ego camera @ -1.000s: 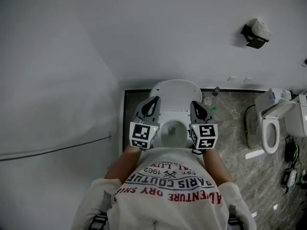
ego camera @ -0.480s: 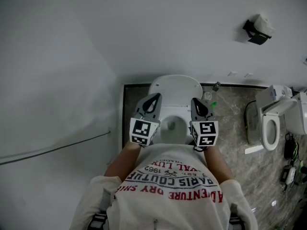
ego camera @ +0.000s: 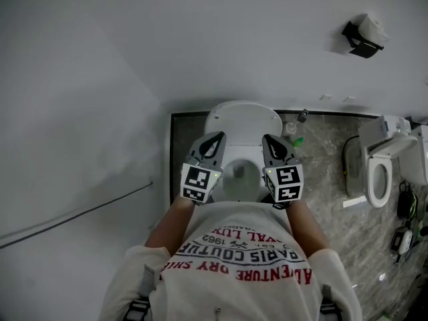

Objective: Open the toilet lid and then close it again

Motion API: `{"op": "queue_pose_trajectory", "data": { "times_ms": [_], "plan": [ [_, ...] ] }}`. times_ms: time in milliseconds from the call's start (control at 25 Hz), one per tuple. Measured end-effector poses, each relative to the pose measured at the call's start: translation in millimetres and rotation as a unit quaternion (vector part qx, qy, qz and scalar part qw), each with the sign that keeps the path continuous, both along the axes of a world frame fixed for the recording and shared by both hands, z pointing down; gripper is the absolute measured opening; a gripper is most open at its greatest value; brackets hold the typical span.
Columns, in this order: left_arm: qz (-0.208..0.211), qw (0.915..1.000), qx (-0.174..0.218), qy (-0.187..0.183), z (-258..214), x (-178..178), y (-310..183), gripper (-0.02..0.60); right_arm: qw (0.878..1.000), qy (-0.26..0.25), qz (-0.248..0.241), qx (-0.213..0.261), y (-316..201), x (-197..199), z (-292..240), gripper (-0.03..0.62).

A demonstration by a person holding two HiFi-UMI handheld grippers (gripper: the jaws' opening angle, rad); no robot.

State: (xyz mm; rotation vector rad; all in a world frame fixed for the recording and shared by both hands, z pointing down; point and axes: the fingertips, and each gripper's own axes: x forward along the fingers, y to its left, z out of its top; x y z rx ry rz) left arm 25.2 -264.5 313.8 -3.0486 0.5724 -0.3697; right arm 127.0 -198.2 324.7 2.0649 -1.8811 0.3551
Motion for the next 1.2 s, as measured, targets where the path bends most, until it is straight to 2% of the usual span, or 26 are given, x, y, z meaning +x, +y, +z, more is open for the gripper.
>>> {"op": "queue_pose_trajectory", "data": {
  "times_ms": [400, 560, 680, 840, 1000, 1080, 1160, 1200],
  "plan": [
    [-0.022, 0.9984, -0.013, -0.051, 43, 36, -27, 0.006, 0.998, -0.021, -0.031, -0.044, -25, 41, 39, 0.017],
    [-0.032, 0.9951, -0.019, -0.091, 65, 56, -42, 0.006, 0.996, -0.024, -0.052, -0.065, -43, 63, 54, 0.018],
    [-0.029, 0.9915, -0.02, -0.125, 83, 71, -53, 0.008, 0.993, -0.001, -0.076, -0.091, -57, 78, 67, 0.018],
    [-0.01, 0.9877, -0.009, -0.156, 104, 93, -68, 0.009, 0.986, 0.03, -0.118, -0.116, -74, 89, 84, 0.018],
    [0.026, 0.9787, 0.037, -0.2, 119, 117, -82, 0.015, 0.974, 0.045, -0.161, -0.15, -89, 97, 102, 0.02],
    [0.05, 0.9716, 0.055, -0.225, 127, 128, -85, 0.056, 0.97, 0.056, -0.176, -0.159, -96, 102, 107, 0.02],
    [0.074, 0.9645, 0.056, -0.247, 136, 136, -88, 0.117, 0.965, 0.07, -0.189, -0.166, -103, 104, 111, 0.02],
    [0.083, 0.961, 0.053, -0.258, 141, 139, -90, 0.127, 0.962, 0.079, -0.197, -0.172, -106, 104, 114, 0.02]
  ]
}}
